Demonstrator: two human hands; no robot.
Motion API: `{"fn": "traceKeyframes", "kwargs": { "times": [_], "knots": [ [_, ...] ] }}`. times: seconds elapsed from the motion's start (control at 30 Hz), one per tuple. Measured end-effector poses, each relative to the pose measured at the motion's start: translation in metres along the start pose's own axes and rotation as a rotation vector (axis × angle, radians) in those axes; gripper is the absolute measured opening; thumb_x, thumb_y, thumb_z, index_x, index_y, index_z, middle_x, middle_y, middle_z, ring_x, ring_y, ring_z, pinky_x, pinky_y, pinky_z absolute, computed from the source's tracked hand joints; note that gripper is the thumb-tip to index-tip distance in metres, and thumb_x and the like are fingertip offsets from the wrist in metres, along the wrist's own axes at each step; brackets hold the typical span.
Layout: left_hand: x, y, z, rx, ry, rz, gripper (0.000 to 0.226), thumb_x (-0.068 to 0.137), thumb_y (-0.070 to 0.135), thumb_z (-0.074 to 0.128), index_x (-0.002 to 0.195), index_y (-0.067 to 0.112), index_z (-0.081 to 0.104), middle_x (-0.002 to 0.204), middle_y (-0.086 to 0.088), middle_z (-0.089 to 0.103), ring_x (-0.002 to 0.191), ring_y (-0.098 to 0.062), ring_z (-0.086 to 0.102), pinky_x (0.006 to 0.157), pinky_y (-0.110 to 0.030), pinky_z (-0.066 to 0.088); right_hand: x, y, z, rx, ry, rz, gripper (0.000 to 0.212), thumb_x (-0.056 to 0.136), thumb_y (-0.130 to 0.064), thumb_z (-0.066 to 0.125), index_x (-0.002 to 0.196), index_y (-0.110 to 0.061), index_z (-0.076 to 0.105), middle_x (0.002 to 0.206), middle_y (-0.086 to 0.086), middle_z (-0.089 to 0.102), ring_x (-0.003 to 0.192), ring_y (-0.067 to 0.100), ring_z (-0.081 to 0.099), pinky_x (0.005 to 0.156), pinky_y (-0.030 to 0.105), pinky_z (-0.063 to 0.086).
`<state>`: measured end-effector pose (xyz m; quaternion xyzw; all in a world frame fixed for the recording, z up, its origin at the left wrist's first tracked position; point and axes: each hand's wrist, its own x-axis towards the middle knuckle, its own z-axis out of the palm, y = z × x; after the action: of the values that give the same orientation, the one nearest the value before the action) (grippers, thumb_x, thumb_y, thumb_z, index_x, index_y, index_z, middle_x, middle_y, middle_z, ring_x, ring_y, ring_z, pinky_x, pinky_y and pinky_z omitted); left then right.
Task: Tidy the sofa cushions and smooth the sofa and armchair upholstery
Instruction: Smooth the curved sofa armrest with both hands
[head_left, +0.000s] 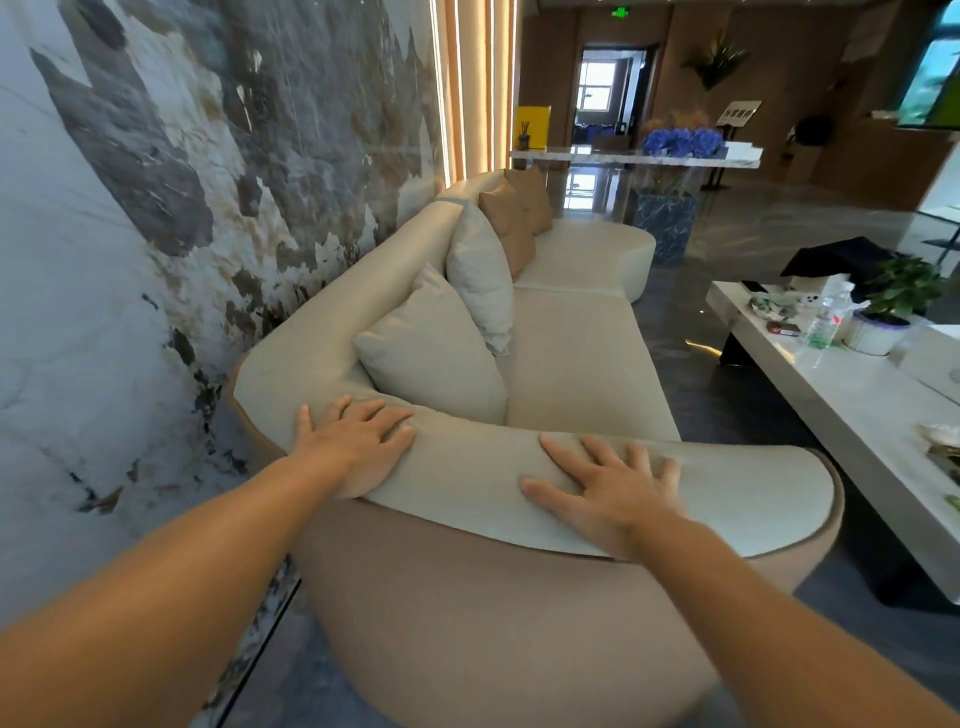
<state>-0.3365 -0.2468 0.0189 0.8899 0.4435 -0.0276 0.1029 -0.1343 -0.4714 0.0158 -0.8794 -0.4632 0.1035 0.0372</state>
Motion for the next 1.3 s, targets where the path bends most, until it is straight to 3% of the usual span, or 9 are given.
{"fn": "traceKeyframes", "kwargs": {
  "times": [0.1,0.27,0.47,0.57,0.63,0.7,0.83,0.97,1.3],
  "knots": [
    [-0.003,0.001,0.006,-0.003,0.074,0.008,0.060,0.090,0.068,0.008,0.144,0.054,0.028,0.158,0.014,0.027,0.146,-0.026,0.013,0.116,-0.063,-0.002,-0.005,0.031,-0.011,-0.050,0.031,-0.052,0.086,0.065,-0.094,-0.001,0.146,-0.066,0.008,0.162,-0.016,0.024,0.143,0.024,0.023,0.112,0.046,0.015],
    [-0.007,-0.005,0.022,0.016,0.300,0.051,0.064,0.084,0.072,0.006,0.137,0.054,0.037,0.141,0.014,0.046,0.130,-0.026,0.029,0.116,-0.059,0.006,-0.010,0.040,0.009,-0.171,0.178,0.072,0.088,0.065,-0.088,-0.021,0.146,-0.060,-0.001,0.157,-0.011,0.026,0.144,0.027,0.020,0.112,0.058,0.017],
    [0.011,0.006,-0.002,0.236,0.200,0.131,0.081,0.076,0.078,-0.004,0.140,0.050,0.038,0.133,0.005,0.046,0.120,-0.028,0.035,0.099,-0.052,0.025,-0.010,0.044,-0.002,-0.072,0.149,0.018,0.094,0.065,-0.092,-0.008,0.150,-0.057,0.013,0.159,-0.014,0.029,0.147,0.021,0.019,0.117,0.050,0.015],
    [0.024,0.013,-0.003,0.281,0.232,0.252,0.082,0.076,0.079,-0.002,0.120,0.038,0.053,0.119,0.002,0.047,0.114,-0.025,0.041,0.097,-0.043,0.027,-0.008,0.045,-0.002,-0.041,0.164,-0.019,0.087,0.070,-0.089,0.003,0.149,-0.056,0.023,0.156,-0.018,0.034,0.146,0.021,0.023,0.116,0.049,0.017],
    [0.031,0.006,0.002,0.150,0.188,0.304,0.071,0.076,0.081,0.007,0.106,0.034,0.050,0.115,0.005,0.049,0.112,-0.022,0.045,0.098,-0.039,0.029,-0.005,0.045,0.000,-0.025,0.186,-0.036,0.088,0.068,-0.089,0.003,0.147,-0.057,0.026,0.155,-0.021,0.036,0.145,0.021,0.025,0.116,0.049,0.017],
    [0.035,0.004,0.005,0.058,0.092,0.275,0.066,0.075,0.084,0.012,0.106,0.036,0.045,0.120,0.008,0.055,0.113,-0.020,0.048,0.097,-0.038,0.032,-0.004,0.048,0.000,-0.022,0.195,-0.061,0.089,0.068,-0.088,0.005,0.147,-0.055,0.029,0.153,-0.023,0.037,0.143,0.019,0.026,0.115,0.049,0.017],
    [0.035,0.014,0.001,0.139,0.054,0.211,0.086,0.070,0.088,0.003,0.125,0.039,0.048,0.128,0.011,0.052,0.121,-0.017,0.045,0.105,-0.040,0.029,-0.006,0.048,-0.001,0.008,0.214,-0.082,0.089,0.070,-0.088,0.007,0.147,-0.052,0.032,0.150,-0.027,0.039,0.141,0.017,0.028,0.115,0.049,0.016],
    [0.024,0.024,0.004,0.159,0.125,0.190,0.084,0.068,0.090,-0.002,0.103,0.036,0.052,0.113,0.011,0.052,0.112,-0.018,0.046,0.099,-0.039,0.030,-0.007,0.050,0.000,0.025,0.227,-0.085,0.089,0.070,-0.089,0.009,0.146,-0.051,0.035,0.147,-0.027,0.043,0.139,0.016,0.031,0.114,0.048,0.017],
    [0.012,0.037,0.009,0.166,0.172,0.142,0.080,0.068,0.089,-0.001,0.096,0.034,0.050,0.101,0.013,0.048,0.099,-0.015,0.041,0.089,-0.037,0.028,-0.011,0.061,0.001,0.073,0.235,-0.109,0.088,0.071,-0.089,0.012,0.145,-0.050,0.039,0.145,-0.028,0.047,0.140,0.017,0.029,0.115,0.050,0.012]
  ]
}}
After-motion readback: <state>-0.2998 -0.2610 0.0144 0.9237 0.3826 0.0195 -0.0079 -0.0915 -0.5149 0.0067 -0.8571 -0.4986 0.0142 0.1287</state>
